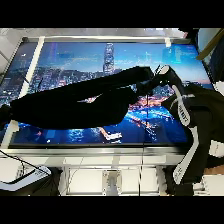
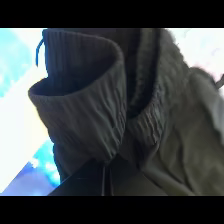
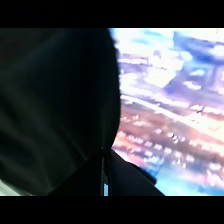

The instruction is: Fold the clothes and pants, and hang the long-sleeved shirts on hangers.

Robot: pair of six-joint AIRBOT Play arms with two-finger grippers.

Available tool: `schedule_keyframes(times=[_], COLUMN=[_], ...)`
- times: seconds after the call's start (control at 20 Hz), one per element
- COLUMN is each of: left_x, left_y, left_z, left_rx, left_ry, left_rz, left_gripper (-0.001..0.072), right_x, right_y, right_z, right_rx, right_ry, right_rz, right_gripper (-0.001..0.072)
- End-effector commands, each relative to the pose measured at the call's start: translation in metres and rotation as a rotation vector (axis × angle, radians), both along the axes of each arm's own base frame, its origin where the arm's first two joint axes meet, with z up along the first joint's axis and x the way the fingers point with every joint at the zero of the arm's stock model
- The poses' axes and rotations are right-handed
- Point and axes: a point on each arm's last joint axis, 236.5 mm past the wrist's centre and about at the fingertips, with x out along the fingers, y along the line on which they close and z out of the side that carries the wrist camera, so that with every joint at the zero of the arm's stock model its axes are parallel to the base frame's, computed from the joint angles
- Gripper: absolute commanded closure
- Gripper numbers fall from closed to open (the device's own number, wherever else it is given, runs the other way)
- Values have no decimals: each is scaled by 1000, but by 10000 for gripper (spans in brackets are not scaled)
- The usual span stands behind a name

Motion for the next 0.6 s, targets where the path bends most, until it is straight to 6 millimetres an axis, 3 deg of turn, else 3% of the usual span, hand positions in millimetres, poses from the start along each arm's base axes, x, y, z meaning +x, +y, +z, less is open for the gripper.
schedule_keyframes(times=[0.0, 0.15, 0.3, 0.45, 0.55], left_x=[-4, -21, -43, -54, -54], left_y=[10, 8, -4, -14, -16], left_z=[46, 92, 101, 95, 92], left_rx=[103, 176, 242, 231, 223], left_ry=[-62, -113, -22, 38, 39], left_rz=[2, 8, -60, -100, -102], left_gripper=[689, 689, 689, 689, 689], right_x=[0, -12, -37, -69, -80], right_y=[-42, -105, -150, -175, -187], right_z=[63, 134, 190, 226, 229], right_rx=[-65, -194, -287, -343, -392], right_ry=[-84, -200, -286, -321, -319], right_rz=[-21, -83, -142, -149, -159], right_gripper=[706, 706, 706, 706, 706])
